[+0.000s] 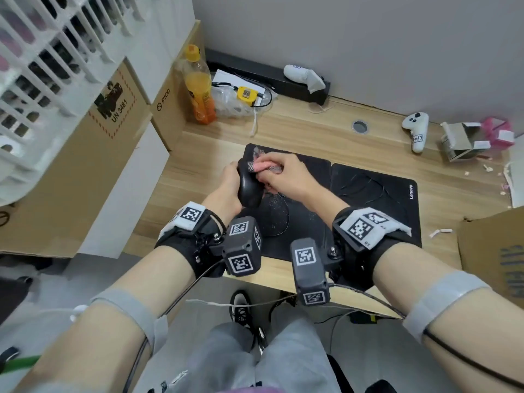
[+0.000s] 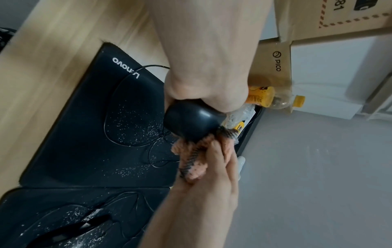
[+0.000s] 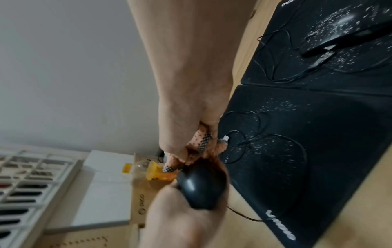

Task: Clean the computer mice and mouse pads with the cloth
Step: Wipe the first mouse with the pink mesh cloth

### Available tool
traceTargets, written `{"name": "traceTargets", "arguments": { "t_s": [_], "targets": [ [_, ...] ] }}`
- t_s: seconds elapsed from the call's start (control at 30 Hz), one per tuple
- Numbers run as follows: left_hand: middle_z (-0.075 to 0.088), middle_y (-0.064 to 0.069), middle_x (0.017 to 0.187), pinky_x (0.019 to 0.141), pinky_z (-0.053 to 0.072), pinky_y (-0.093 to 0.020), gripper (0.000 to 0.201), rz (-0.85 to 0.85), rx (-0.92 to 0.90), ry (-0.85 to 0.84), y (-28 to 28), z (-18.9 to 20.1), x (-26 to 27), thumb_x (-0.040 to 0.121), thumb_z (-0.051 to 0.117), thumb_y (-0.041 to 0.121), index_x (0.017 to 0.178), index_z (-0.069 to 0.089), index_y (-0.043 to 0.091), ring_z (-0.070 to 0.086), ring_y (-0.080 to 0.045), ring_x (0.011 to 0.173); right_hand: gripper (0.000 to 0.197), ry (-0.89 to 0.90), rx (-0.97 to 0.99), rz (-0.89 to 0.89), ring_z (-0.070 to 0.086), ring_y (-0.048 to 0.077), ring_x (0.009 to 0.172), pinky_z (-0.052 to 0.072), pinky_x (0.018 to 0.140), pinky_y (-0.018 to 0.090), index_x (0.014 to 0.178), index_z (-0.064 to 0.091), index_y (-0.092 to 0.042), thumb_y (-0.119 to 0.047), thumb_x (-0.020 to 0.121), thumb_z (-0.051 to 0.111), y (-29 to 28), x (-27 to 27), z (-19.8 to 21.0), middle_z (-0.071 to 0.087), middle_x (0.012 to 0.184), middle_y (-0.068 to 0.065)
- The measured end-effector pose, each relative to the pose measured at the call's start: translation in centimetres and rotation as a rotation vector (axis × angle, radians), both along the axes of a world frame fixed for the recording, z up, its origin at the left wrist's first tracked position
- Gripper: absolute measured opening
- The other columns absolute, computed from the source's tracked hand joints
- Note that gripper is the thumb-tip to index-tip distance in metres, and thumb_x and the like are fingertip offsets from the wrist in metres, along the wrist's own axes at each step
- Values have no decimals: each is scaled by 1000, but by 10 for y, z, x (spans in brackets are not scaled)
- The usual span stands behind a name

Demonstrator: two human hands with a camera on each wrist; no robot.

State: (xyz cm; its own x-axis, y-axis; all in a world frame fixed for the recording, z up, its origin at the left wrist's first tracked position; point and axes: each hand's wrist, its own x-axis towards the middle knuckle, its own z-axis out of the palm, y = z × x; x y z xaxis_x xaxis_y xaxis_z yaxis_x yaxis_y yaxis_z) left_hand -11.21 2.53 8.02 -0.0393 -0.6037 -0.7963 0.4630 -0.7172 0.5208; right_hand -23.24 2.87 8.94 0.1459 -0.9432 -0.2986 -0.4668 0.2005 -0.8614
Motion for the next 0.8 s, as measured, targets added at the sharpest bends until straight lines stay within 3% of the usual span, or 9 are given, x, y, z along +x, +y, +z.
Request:
{"name": "traceTargets", "arguments": {
  "t_s": [0.1,0.23,0.3,0.37,0.47,0.53,0.67,0.77,0.8],
  "targets": [
    [54,-9,73,59,43,-26,41,1,43,-37,-3,1,3,103,26,30,78,52,11,53,-23,66,17,-48,-28,13,65,13,59,50,60,24,84,69,-17,-2,76,63,15,1,-6,72,77,6],
    [54,-8,79,57,45,-23,35,83,12,-90,-12,-5,11,103,28,23,83,54,12,52,-21,65,20,-49,103,272,66,11,63,49,64,27,77,67,-16,3,79,63,25,-7,-11,71,77,-1],
    [61,-12,82,56,53,-26,38,137,6,-13,-17,-4,13,100,29,22,92,62,5,57,-24,67,17,64,118,325,64,1,71,47,74,20,81,69,-21,-4,81,67,23,-12,-13,70,79,-9],
    [62,-12,82,57,54,-27,42,139,-17,8,-19,-3,14,99,29,21,89,64,2,57,-25,66,19,113,103,258,64,0,73,47,72,16,81,67,-25,-7,82,66,16,-16,-8,69,79,-10],
    [60,-10,89,60,53,-28,38,147,-41,58,-15,-3,14,98,31,27,98,62,6,57,-26,69,21,-1,161,-38,64,19,62,53,60,30,89,63,-16,1,87,52,3,-20,7,70,77,4],
    [56,-10,87,65,49,-30,35,135,-61,95,-9,-3,13,98,33,33,101,58,8,54,-25,69,19,-122,141,-165,59,21,58,49,54,34,94,59,-10,4,91,46,-6,-21,17,67,76,9],
    [66,-7,75,64,52,-30,43,91,-65,140,-3,-1,7,98,39,44,91,65,10,62,-23,63,17,-145,54,-150,61,14,58,50,54,27,103,63,-11,-2,92,55,-16,-7,22,68,80,4],
    [69,-9,76,77,52,-34,52,83,-40,63,-5,-7,4,99,35,52,84,66,13,66,-24,68,14,-112,98,-59,58,24,55,45,49,32,96,64,-15,-3,90,57,-3,9,16,65,69,9],
    [69,-10,74,76,52,-34,56,89,-22,55,-4,-7,6,99,31,56,85,63,12,66,-25,67,15,-119,115,-43,57,24,53,44,48,33,91,62,-16,-2,88,57,2,10,13,65,66,10]
  ]
}}
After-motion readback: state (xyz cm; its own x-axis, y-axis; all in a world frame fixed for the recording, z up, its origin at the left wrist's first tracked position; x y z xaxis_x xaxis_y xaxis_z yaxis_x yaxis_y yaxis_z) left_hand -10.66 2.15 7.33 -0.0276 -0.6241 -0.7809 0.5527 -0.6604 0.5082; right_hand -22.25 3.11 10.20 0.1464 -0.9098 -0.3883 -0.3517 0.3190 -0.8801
